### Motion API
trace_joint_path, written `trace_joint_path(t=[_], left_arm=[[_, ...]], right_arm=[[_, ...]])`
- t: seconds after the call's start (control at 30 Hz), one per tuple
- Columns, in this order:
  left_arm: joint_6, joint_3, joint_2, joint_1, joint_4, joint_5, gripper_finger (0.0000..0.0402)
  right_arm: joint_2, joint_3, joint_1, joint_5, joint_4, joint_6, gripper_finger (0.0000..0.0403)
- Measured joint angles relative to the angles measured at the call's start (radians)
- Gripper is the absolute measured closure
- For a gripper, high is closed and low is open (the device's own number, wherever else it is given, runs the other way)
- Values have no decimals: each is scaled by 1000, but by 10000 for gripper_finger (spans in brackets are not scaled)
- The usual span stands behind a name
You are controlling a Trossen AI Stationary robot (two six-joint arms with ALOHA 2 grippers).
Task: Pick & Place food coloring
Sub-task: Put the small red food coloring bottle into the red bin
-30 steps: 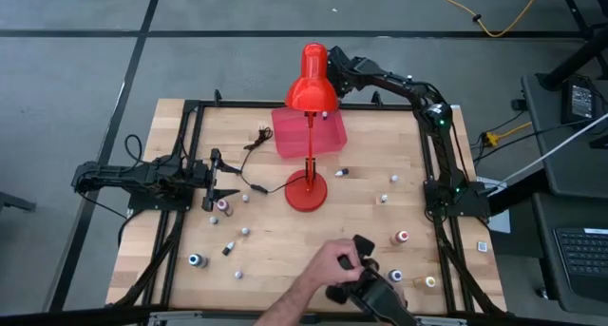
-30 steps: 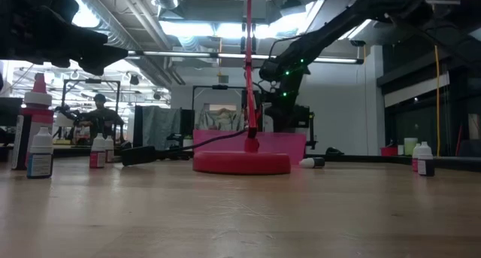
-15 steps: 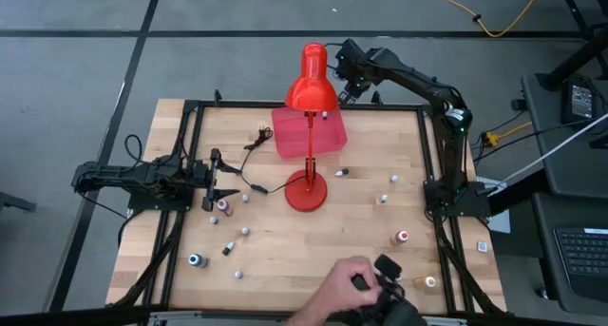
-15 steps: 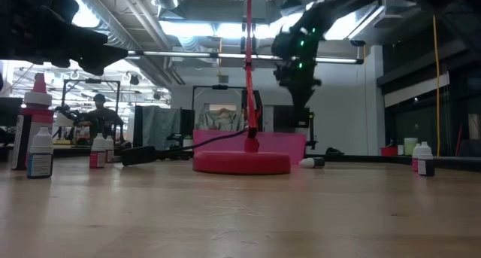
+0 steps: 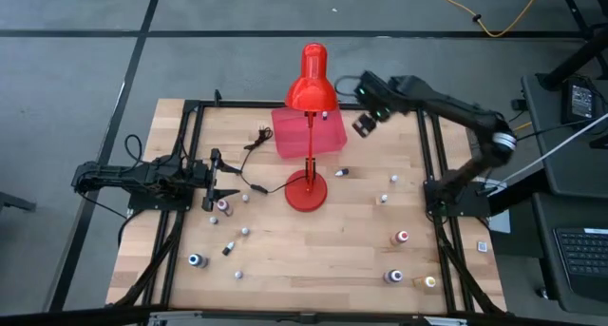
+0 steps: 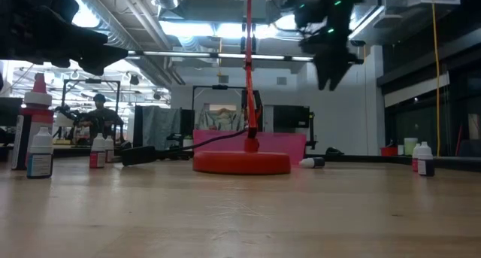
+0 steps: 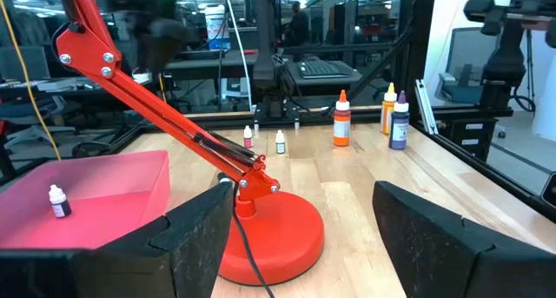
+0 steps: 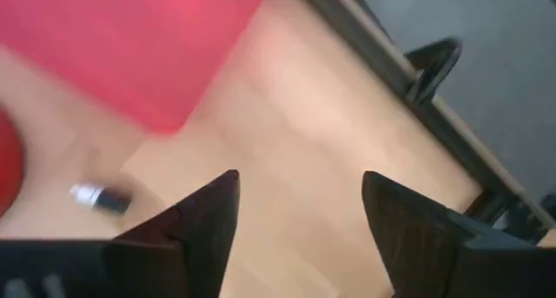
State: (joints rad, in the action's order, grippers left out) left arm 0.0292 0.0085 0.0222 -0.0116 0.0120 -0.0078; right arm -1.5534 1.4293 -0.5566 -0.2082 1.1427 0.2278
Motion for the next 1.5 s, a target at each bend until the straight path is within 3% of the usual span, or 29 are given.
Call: trace_joint_path(t=[0.27,0.57,1.07,1.5], left_arm=[[0,0,0,0,0,0,130],[0,0,0,0,0,0,127],[0,0,0,0,0,0,129],[0,0,0,0,0,0,129]], right_arm=[[284,-345,90,-5,-48,286,147],[442,-600,241,-8,-62,627,147],[459,-876,371,52,-290,836,147],[421,-931,375,22,-369,814,147]])
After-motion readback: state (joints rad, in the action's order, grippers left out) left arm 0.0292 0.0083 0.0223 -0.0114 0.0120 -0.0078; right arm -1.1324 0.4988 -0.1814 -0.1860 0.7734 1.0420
